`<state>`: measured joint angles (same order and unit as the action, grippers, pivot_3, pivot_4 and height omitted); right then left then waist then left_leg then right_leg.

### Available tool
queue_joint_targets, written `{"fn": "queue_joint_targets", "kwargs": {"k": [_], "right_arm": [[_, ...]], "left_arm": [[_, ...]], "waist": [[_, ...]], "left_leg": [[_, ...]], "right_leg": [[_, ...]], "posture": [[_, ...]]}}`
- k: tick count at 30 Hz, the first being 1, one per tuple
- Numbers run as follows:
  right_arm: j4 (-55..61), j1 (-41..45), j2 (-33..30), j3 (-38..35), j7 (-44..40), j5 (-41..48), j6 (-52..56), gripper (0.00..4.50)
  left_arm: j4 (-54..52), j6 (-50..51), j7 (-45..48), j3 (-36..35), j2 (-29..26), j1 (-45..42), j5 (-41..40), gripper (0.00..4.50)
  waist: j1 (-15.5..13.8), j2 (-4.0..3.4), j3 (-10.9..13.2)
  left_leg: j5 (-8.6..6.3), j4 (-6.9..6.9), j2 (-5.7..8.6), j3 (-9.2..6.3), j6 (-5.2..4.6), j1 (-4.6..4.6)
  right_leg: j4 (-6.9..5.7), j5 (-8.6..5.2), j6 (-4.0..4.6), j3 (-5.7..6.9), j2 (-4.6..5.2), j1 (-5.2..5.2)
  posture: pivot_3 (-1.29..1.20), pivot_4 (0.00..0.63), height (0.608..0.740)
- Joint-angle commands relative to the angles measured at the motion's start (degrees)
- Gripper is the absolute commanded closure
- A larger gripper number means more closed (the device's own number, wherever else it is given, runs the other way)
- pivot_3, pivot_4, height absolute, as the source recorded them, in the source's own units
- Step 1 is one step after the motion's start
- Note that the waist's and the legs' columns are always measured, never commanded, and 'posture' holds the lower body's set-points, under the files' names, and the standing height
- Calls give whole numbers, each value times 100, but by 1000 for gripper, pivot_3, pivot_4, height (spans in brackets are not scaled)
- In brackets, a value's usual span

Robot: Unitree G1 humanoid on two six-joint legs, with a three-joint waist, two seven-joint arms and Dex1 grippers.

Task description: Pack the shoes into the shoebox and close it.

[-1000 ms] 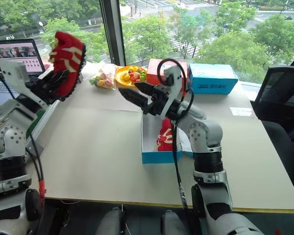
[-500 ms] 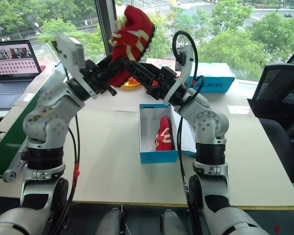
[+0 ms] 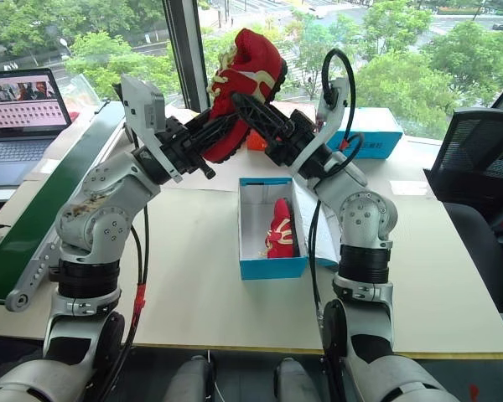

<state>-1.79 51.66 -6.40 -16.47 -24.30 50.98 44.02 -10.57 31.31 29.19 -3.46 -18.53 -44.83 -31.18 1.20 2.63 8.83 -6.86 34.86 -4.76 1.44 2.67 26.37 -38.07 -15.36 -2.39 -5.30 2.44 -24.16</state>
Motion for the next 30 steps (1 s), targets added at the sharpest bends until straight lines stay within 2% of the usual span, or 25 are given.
{"fn": "queue_joint_targets", "kwargs": {"k": [1,3,4,5,9,11,12,14,16,19,25,30], "right_arm": [[201,262,22,-82,58,221,-161,3498],[225,282,23,-70,115,207,-146,3847],[230,290,17,-67,140,200,-142,3946],[243,295,-13,-48,184,149,-141,3991],[231,490,-707,502,517,-769,88,4025],[326,528,-1082,812,448,-1037,246,4025],[363,543,-1214,914,449,-1124,355,4025],[436,534,-1374,1053,506,-1129,752,4025],[394,524,-1347,972,695,-905,1401,4025],[347,223,-1403,1161,672,-1011,1935,4025],[357,-256,-1052,951,805,-794,2551,4025],[559,-437,-1043,910,847,-776,2905,4025]], "left_arm": [[-317,63,7,23,63,-33,-131,3787],[-332,112,-65,-94,55,24,-193,3142],[-333,128,-90,-144,42,43,-216,2953],[-375,169,-19,-171,-30,90,-262,2540],[-536,332,580,-275,-1079,588,-63,1012],[-386,-71,838,-32,-1917,974,717,271],[-332,-254,968,75,-2257,1149,1027,54],[-378,-313,1158,49,-2534,1435,1031,54],[-447,-263,1209,-110,-2463,1593,805,54],[-505,-351,1225,23,-2446,1662,1003,54],[-713,-193,991,-110,-2131,1718,899,54],[-939,-56,874,-228,-2042,1934,855,54]], "waist": [[1,0,0],[2,0,0],[4,0,0],[3,0,0],[84,-15,9],[106,-16,10],[127,-16,10],[138,-22,14],[126,-22,14],[82,-20,15],[10,-20,15],[36,-21,15]], "left_leg": [[0,0,0,0,0,0],[0,0,0,0,0,0],[0,0,0,0,0,0],[0,0,0,0,0,0],[0,-2,1,1,0,0],[0,-4,0,1,0,0],[0,-5,0,1,0,0],[0,-12,0,4,0,-2],[-1,-13,-1,6,0,-1],[0,-10,-3,7,0,1],[0,-6,-2,7,-1,2],[0,-6,-2,7,-1,2]], "right_leg": [[-1,0,0,0,0,0],[-1,0,0,0,0,0],[-1,0,0,0,0,0],[0,0,0,0,0,-1],[-2,0,0,-5,0,-5],[-3,0,1,-3,0,-8],[0,0,1,-3,0,-8],[5,-2,3,-7,0,-9],[6,-2,3,-7,1,-9],[3,-2,3,-4,2,-9],[3,-2,3,-6,1,-10],[2,-2,2,-7,0,-10]], "posture": [[0,150,740],[0,150,740],[0,150,740],[0,150,740],[0,150,740],[0,150,740],[0,150,740],[0,150,740],[0,150,740],[0,150,740],[0,150,740],[0,150,740]]}}
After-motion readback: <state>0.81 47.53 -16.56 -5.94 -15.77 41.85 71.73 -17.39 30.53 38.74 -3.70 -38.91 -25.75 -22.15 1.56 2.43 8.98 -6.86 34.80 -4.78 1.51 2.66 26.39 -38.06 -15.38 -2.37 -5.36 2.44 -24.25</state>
